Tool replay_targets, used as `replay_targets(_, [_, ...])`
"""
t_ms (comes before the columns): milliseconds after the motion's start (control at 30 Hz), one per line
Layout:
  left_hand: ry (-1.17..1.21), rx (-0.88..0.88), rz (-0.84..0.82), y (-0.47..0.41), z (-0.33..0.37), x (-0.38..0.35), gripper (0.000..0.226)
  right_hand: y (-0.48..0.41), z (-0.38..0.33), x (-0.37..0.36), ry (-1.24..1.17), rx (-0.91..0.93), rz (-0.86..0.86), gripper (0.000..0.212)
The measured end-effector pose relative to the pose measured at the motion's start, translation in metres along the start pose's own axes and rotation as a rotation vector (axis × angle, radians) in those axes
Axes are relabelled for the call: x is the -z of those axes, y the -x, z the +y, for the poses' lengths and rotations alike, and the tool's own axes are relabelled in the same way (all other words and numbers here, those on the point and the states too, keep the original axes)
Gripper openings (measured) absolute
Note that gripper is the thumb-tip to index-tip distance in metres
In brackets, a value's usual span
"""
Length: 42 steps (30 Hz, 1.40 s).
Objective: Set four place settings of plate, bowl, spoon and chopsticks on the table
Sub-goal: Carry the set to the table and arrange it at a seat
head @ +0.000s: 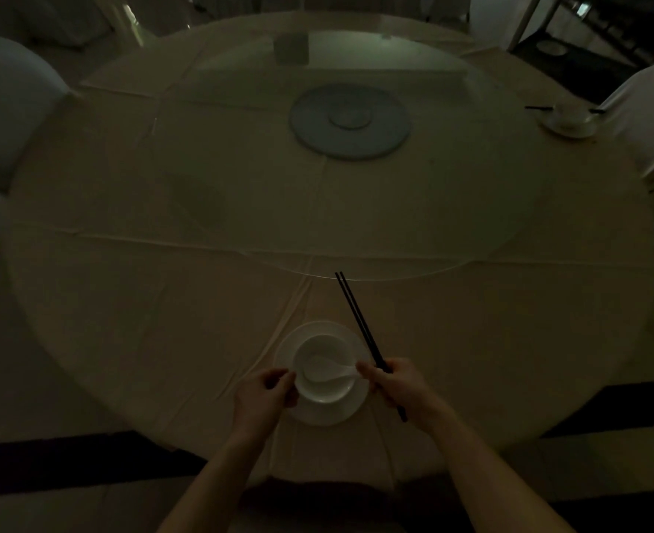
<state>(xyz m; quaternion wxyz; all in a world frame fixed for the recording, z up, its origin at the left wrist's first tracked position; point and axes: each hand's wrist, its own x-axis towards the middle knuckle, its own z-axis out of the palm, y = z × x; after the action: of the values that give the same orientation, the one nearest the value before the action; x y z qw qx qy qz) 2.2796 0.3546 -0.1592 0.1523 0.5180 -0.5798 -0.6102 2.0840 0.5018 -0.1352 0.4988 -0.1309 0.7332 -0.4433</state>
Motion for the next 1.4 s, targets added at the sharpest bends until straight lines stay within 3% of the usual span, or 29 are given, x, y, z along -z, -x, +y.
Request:
replay_targets(100, [-0.185,-0.022,0.142,0.011,0.007,0.007,0.027,0.002,0.009,0.007,-0.093,-0.050,0.063,0.049])
replay_targets(200, [-0.500,-0.213,0.376,0.027,0.016,0.018,0.040,0.009,0.027,0.020,-0.268,-0.102,0.134,0.051])
replay_targets(233, [-0.517,-0.279,0.367,0.033,0.019,0.017,0.038,0.013,0.033,0.023,-0.310,-0.111,0.161,0.048])
replay_targets(333, [-0.516,-0.325,0.015,0.052,0.023,-0.002,0.035,0.026,0.046,0.023,-0.438,-0.136,0.214,0.034])
replay_targets(467, [-0.434,-0.017,-0.615,0.064,0.015,-0.040,0.024,0.038,0.044,0.004,-0.529,-0.144,0.223,0.028])
replay_targets(567, [-0.329,0.080,-0.753,0.067,0.007,-0.066,0.014,0.044,0.043,-0.011,-0.574,-0.119,0.197,0.030])
replay_targets(667, [-0.165,0.116,-0.755,0.071,0.002,-0.082,0.016,0.048,0.045,-0.024,-0.605,-0.113,0.125,0.031])
replay_targets(800, [0.069,0.200,-0.738,0.074,-0.007,-0.084,0.037,0.049,0.050,-0.033,-0.619,-0.103,0.123,0.029])
replay_targets(967, [-0.055,0.154,-0.679,0.073,-0.014,-0.080,0.008,0.048,0.051,-0.040,-0.683,-0.135,0.111,0.024])
replay_targets(1167, [-0.042,0.223,-0.590,0.071,-0.023,-0.067,0.016,0.043,0.061,-0.034,-0.440,-0.169,0.131,0.018])
replay_targets(1267, [-0.013,0.247,-0.569,0.070,-0.028,-0.063,0.016,0.042,0.064,-0.036,-0.343,-0.153,0.121,0.003])
replay_targets(1400, [0.013,0.258,-0.551,0.068,-0.029,-0.059,0.015,0.037,0.063,-0.040,-0.227,-0.134,0.115,0.009])
